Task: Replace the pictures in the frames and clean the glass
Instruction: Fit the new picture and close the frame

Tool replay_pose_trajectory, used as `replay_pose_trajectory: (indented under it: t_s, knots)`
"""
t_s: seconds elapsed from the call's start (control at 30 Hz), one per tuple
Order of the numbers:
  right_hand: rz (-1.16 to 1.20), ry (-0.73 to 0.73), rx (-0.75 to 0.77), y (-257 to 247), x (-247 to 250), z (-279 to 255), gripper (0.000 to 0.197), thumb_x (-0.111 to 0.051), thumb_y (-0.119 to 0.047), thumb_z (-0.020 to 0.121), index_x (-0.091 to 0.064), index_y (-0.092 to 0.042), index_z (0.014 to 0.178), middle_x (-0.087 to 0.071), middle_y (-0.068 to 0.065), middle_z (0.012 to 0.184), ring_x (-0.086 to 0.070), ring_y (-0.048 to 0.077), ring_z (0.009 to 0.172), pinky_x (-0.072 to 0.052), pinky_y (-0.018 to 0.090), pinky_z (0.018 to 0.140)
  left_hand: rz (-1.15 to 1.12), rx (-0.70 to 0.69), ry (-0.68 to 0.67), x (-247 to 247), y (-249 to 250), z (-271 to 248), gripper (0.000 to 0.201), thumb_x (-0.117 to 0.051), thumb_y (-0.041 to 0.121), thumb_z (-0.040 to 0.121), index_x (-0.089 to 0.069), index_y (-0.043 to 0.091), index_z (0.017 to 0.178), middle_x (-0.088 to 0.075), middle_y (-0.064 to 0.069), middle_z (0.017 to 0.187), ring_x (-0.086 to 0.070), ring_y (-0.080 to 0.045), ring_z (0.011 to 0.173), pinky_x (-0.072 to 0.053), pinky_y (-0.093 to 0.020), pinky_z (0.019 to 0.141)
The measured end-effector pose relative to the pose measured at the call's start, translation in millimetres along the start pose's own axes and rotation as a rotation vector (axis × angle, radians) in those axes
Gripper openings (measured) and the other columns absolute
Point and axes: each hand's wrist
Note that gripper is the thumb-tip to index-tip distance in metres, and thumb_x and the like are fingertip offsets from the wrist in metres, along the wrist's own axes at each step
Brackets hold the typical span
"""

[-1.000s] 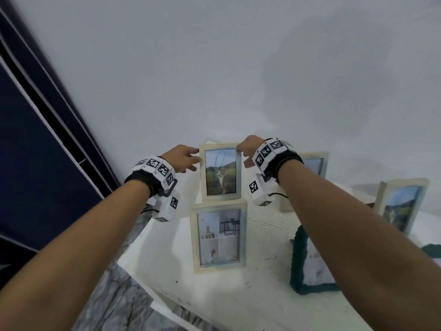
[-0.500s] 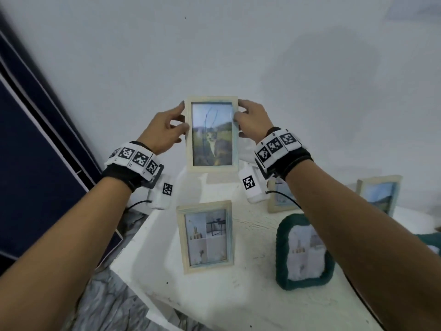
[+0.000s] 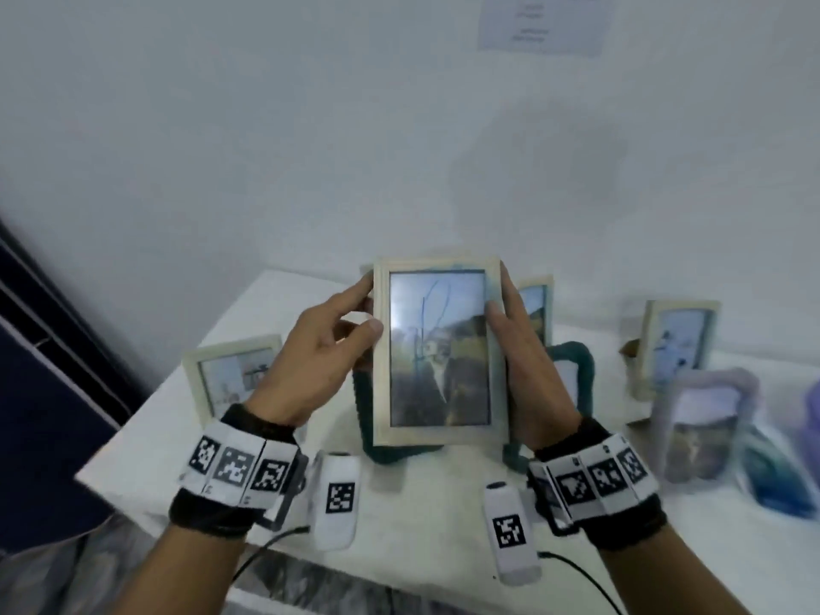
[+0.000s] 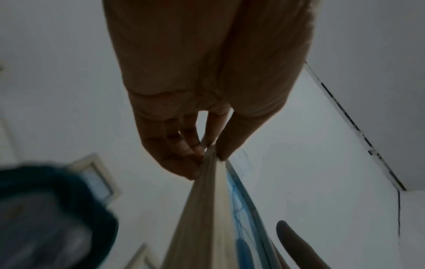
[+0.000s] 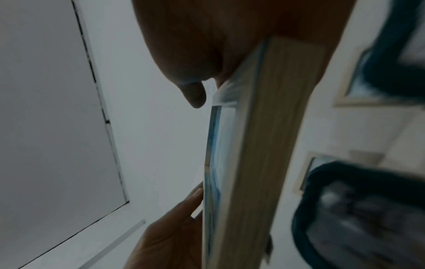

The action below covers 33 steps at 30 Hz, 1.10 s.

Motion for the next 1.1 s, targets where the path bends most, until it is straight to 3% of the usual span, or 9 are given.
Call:
replay_pose_trajectory:
  t_s: [0.17, 0.33, 0.4, 0.47, 0.57, 0.67, 0.8, 0.93, 1.1]
  knots:
    - [0.005, 0.203, -0.015, 14.6, 78.7, -88.8, 0.048, -0.047, -0.045, 0.098, -0.033, -0.045, 0.144, -0.045, -0.01, 0.145, -0.046, 0.017, 0.132, -0.041, 0.052, 0.106, 0.007, 0.028, 0.025, -115.9, -21.8, -44.1, 0.055, -0.067, 0.032, 0.092, -0.047, 0.029, 0.142, -0.064, 0.02, 0.108, -0.063, -0.006, 0.095, -0.054, -0.026, 0.08]
    - [-0.112, 0.4, -0.013, 18.6, 131.3, -157.4, 0.037, -0.046, -0.048, 0.097, -0.048, -0.027, 0.127, -0.059, -0.003, 0.124, -0.056, 0.017, 0.12, -0.049, 0.045, 0.097, 0.055, 0.061, -0.107, -224.5, -20.3, -91.3, 0.072, -0.071, 0.072, 0.069, -0.029, 0.074, 0.126, -0.048, 0.03, 0.132, -0.047, 0.008, 0.122, -0.046, -0.022, 0.097]
    - [-0.072, 0.374, -0.057, 19.0, 147.2, -179.1, 0.049, -0.047, -0.059, 0.092, -0.047, -0.027, 0.129, -0.057, 0.002, 0.129, -0.054, 0.022, 0.122, -0.046, 0.052, 0.099, 0.037, 0.087, -0.145, -261.7, -25.9, -104.2, 0.105, -0.075, 0.077, 0.061, -0.017, 0.056, 0.147, -0.032, 0.025, 0.151, -0.032, 0.001, 0.14, -0.039, -0.033, 0.111]
    - [0.036, 0.341, -0.13, 17.2, 160.3, -197.0, 0.049, -0.042, -0.059, 0.094, -0.046, -0.03, 0.134, -0.058, 0.012, 0.129, -0.057, 0.029, 0.12, -0.045, 0.056, 0.098, -0.034, 0.144, -0.142, -291.7, -23.2, -112.4, 0.125, -0.075, 0.081, 0.053, -0.006, 0.049, 0.151, -0.019, 0.033, 0.153, -0.02, 0.013, 0.141, -0.031, -0.021, 0.113]
    - [0.195, 0.359, -0.226, 11.4, 174.4, -215.3, 0.04, -0.036, -0.051, 0.1, -0.053, -0.029, 0.129, -0.06, 0.026, 0.12, -0.061, 0.038, 0.111, -0.044, 0.061, 0.098, -0.196, 0.14, -0.129, -319.8, -9.7, -122.0, 0.107, -0.083, 0.061, 0.061, -0.012, 0.056, 0.14, -0.029, 0.045, 0.137, -0.031, 0.023, 0.128, -0.038, -0.009, 0.102]
    - [0.258, 0.4, -0.273, 10.2, 185.0, -223.7, 0.044, -0.041, -0.052, 0.097, -0.052, -0.028, 0.132, -0.062, 0.02, 0.122, -0.062, 0.037, 0.11, -0.047, 0.06, 0.095, -0.228, 0.132, -0.175, -330.7, -2.8, -132.1, 0.106, -0.081, 0.031, 0.067, -0.01, 0.046, 0.145, -0.035, 0.034, 0.138, -0.038, 0.028, 0.119, -0.042, -0.004, 0.09]
    - [0.263, 0.34, -0.319, 10.2, 196.6, -229.5, 0.05, -0.043, -0.058, 0.094, -0.051, -0.029, 0.135, -0.065, 0.015, 0.121, -0.058, 0.043, 0.113, -0.045, 0.064, 0.095, -0.239, 0.144, -0.308, -332.6, -10.0, -138.2, 0.115, -0.087, 0.04, 0.07, -0.008, 0.042, 0.153, -0.031, 0.017, 0.153, -0.04, 0.016, 0.128, -0.044, -0.011, 0.094]
    - [0.203, 0.438, -0.292, 5.8, 205.6, -235.4, 0.042, -0.041, -0.049, 0.097, -0.057, -0.022, 0.125, -0.069, 0.014, 0.104, -0.059, 0.028, 0.081, -0.054, 0.038, 0.068, -0.266, 0.133, -0.322, -324.6, -17.9, -138.8, 0.113, -0.085, 0.058, 0.06, -0.021, 0.04, 0.151, -0.04, 0.014, 0.152, -0.038, -0.005, 0.14, -0.041, -0.041, 0.11]
    - [-0.011, 0.58, -0.22, 13.5, 229.2, -247.3, 0.025, -0.046, -0.033, 0.1, -0.065, -0.019, 0.109, -0.067, 0.011, 0.092, -0.062, 0.021, 0.082, -0.052, 0.035, 0.073, -0.337, 0.166, -0.096, -311.8, -37.5, -135.5, 0.056, -0.079, 0.038, 0.076, -0.058, 0.021, 0.124, -0.068, 0.002, 0.117, -0.067, -0.018, 0.098, -0.056, -0.038, 0.084]
Point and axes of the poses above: each hand's wrist, its own z-axis towards the middle knuckle, its own x-axis out of the back of the hand, y = z × x
